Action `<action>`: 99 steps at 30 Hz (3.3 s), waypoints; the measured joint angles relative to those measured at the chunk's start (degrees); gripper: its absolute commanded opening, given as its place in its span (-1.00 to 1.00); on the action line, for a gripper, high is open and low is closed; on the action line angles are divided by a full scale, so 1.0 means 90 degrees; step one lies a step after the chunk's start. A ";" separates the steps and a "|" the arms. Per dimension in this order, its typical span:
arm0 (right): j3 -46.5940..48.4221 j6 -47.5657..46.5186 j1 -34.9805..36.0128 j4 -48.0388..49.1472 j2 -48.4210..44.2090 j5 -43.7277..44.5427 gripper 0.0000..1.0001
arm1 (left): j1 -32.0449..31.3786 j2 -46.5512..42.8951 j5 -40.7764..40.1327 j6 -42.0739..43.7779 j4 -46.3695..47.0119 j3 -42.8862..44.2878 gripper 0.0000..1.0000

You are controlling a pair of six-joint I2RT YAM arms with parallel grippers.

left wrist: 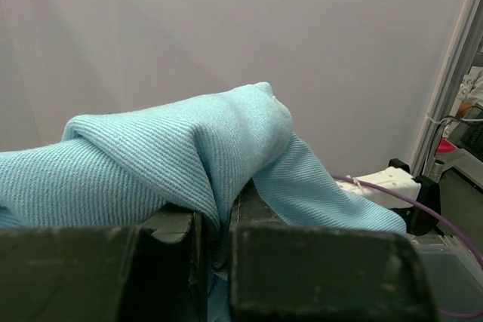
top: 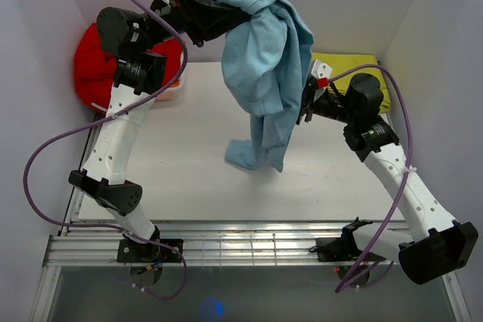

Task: Fold and stack the trousers
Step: Move the trousers to the center of the board, then flatten the trousers out

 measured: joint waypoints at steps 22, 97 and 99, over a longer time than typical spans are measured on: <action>-0.0532 -0.2606 -0.0403 -0.3631 0.0593 0.1134 0.15 | 0.0886 -0.2256 -0.1239 0.5090 -0.5248 -0.5996 -0.87; -0.0129 -0.4578 -0.2528 -0.4289 0.0180 0.2754 -0.85 | 0.2754 -0.1557 -0.3900 0.8383 -0.7084 -0.5051 -1.00; -0.0177 -0.5124 -0.2528 -0.4600 -0.0090 0.2725 -0.84 | 0.2851 -0.1775 -0.4075 0.8709 -0.7191 -0.5277 -1.00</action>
